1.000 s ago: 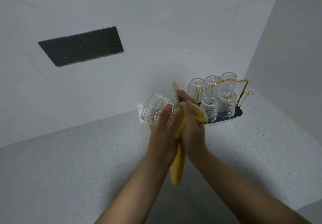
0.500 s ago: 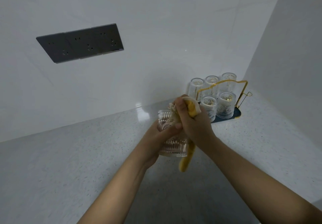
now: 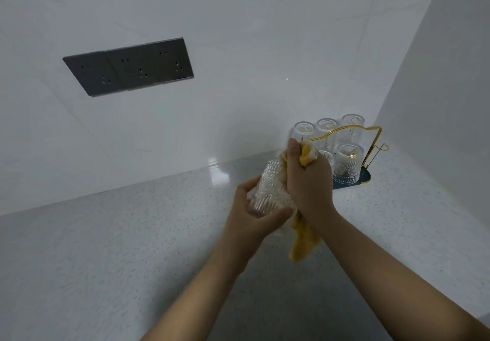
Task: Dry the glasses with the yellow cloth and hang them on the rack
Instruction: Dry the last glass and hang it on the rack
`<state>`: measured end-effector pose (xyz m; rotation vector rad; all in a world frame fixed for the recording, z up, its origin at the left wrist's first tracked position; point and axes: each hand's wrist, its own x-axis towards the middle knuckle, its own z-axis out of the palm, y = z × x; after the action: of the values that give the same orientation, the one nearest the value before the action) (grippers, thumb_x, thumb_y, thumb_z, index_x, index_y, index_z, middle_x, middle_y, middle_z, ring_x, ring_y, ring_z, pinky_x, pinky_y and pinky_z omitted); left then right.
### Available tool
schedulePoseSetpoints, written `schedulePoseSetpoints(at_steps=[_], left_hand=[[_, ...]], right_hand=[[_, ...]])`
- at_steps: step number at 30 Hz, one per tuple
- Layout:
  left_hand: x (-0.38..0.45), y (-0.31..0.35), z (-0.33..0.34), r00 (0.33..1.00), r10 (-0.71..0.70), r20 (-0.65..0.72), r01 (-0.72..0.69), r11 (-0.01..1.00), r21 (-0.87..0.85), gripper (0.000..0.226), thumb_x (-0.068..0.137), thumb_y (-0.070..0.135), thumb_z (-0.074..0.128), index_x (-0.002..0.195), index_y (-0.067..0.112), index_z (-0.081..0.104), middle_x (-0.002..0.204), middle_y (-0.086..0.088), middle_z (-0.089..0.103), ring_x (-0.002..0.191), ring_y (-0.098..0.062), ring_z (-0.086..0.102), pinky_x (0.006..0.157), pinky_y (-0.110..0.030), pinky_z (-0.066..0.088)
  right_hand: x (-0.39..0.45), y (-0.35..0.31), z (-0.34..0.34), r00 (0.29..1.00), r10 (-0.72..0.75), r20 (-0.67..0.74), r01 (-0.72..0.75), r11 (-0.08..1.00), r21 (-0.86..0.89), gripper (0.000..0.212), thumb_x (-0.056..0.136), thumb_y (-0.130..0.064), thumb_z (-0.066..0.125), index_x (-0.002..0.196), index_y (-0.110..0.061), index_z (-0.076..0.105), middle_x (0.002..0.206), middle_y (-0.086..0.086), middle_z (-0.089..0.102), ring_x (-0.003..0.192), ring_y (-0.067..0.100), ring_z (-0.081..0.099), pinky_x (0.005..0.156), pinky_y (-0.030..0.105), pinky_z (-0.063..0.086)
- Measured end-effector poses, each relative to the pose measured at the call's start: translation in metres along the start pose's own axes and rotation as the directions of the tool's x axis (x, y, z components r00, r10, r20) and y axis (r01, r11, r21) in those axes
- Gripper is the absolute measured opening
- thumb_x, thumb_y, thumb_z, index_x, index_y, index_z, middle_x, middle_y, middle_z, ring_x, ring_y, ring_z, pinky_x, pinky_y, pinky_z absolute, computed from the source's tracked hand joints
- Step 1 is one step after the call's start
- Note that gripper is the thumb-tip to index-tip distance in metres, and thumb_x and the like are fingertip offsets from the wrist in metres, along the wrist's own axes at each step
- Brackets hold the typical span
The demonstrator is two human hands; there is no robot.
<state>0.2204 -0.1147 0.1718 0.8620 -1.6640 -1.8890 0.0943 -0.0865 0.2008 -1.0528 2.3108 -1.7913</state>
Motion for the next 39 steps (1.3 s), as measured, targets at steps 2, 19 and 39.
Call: schedulePoseSetpoints(at_steps=[2, 19, 39], left_hand=[[0.003, 0.005, -0.006, 0.986, -0.092, 0.141, 0.129, 0.95, -0.285, 0.068, 0.071, 0.021, 0.079, 0.132, 0.018, 0.047, 0.123, -0.013, 0.064, 0.1, -0.031, 0.069, 0.078, -0.038, 0.059], [0.019, -0.001, 0.033, 0.995, -0.1, -0.007, 0.094, 0.956, -0.279, 0.062, 0.079, 0.021, 0.077, 0.128, 0.02, 0.04, 0.107, -0.006, 0.06, 0.066, -0.017, 0.068, 0.059, -0.023, 0.055], [0.095, -0.007, 0.149, 0.928, -0.327, 0.18, 0.371, 0.753, -0.543, 0.06, 0.079, 0.03, 0.068, 0.133, 0.012, 0.05, 0.117, -0.014, 0.063, 0.08, -0.023, 0.066, 0.061, -0.025, 0.057]], right_hand=[[-0.002, 0.001, -0.002, 0.999, -0.037, -0.039, 0.039, 0.998, 0.059, 0.035, 0.095, -0.038, 0.042, 0.061, -0.03, 0.043, 0.056, -0.014, 0.047, 0.058, 0.006, 0.052, 0.059, 0.023, 0.044], [0.018, 0.026, -0.024, 0.982, -0.086, -0.168, 0.094, 0.995, 0.041, 0.03, 0.095, -0.032, 0.045, 0.081, -0.009, 0.057, 0.06, -0.009, 0.053, 0.059, 0.004, 0.057, 0.057, 0.023, 0.047], [0.079, 0.128, -0.12, 0.979, -0.143, -0.148, 0.155, 0.985, 0.074, 0.026, 0.095, -0.027, 0.038, 0.089, -0.01, 0.056, 0.073, -0.018, 0.051, 0.069, -0.013, 0.054, 0.058, 0.003, 0.04]])
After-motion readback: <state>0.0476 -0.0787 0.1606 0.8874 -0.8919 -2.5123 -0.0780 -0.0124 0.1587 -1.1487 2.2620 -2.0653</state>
